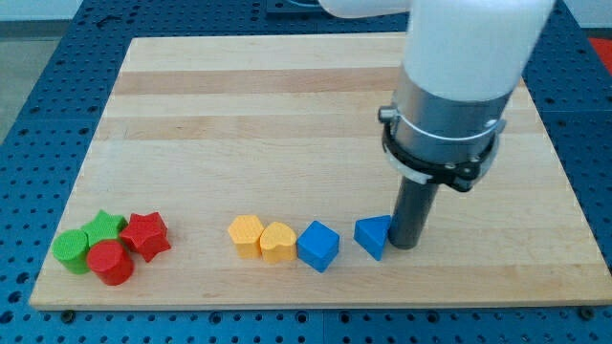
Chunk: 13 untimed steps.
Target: Point your arm to the red circle
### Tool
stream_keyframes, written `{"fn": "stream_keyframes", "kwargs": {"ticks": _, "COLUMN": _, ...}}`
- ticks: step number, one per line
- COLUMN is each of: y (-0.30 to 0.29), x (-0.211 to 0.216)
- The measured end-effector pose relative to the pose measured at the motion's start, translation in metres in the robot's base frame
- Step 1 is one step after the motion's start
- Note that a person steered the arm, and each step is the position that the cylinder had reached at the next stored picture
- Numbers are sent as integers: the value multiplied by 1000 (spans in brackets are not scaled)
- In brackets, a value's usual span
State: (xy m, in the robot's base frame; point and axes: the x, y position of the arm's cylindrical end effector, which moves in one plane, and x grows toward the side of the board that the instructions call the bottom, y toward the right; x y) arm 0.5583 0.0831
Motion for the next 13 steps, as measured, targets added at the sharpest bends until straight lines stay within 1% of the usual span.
{"fn": "stream_keyframes", "kwargs": {"ticks": 2, "y": -27, "x": 0}}
{"fn": "stream_keyframes", "kwargs": {"ticks": 3, "y": -25, "x": 0}}
{"fn": "stream_keyframes", "kwargs": {"ticks": 4, "y": 7, "x": 1}}
{"fn": "stream_keyframes", "kwargs": {"ticks": 5, "y": 33, "x": 22}}
{"fn": "stream_keyframes", "kwargs": {"ticks": 6, "y": 39, "x": 56}}
{"fn": "stream_keyframes", "kwargs": {"ticks": 8, "y": 35, "x": 61}}
{"fn": "stream_keyframes", "kwargs": {"ticks": 9, "y": 0, "x": 60}}
{"fn": "stream_keyframes", "kwargs": {"ticks": 10, "y": -91, "x": 61}}
{"fn": "stream_keyframes", "kwargs": {"ticks": 13, "y": -231, "x": 61}}
